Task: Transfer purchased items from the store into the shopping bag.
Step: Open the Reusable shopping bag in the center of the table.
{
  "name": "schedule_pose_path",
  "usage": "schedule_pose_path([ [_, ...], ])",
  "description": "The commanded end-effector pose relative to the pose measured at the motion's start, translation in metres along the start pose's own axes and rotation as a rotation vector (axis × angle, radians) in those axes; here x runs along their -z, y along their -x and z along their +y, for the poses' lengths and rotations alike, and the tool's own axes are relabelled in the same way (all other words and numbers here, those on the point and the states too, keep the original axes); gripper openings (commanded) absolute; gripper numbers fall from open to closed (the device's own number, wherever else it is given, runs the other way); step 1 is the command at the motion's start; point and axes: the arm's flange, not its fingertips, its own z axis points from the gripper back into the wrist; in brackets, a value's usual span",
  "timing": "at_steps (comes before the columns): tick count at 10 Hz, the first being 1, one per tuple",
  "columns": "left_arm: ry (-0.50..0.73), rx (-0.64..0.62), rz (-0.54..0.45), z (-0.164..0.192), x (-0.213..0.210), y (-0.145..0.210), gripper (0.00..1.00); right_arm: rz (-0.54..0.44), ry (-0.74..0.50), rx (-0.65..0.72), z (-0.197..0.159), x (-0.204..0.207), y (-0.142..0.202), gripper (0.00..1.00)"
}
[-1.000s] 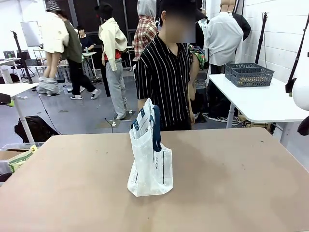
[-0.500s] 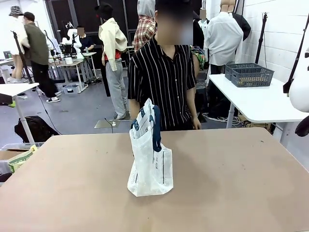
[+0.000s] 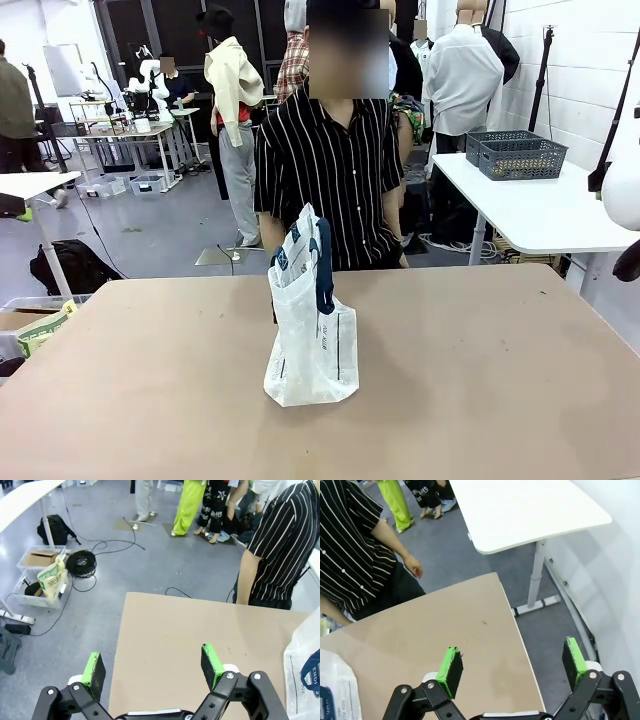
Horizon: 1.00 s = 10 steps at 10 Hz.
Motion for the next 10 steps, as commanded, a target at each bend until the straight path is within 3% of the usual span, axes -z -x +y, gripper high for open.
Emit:
schedule_pose_path([
  [1,-0.001,-0.002,-0.003,0.001,-0.001,-0.001,1.0,0.001,0.004,-0.01,0.002,0.0,0.0,1.0],
  [6,0.0,0.0,0.0,0.0,0.0,0.0,1.0,0.001,0.004,-0.01,0.002,0.0,0.0,1.0],
  [7,0.063,0.041,-0.007,-0.023,0.007,-0.007,1.0,0.0,0.0,0.001,0.0,0.0,0.0,1.0],
  [10,0.36,0.078,-0.105,-0.118,0.027,-0.038,1.0,0.106,-0.121,-0.13,0.114,-0.012,-0.02,1.0],
])
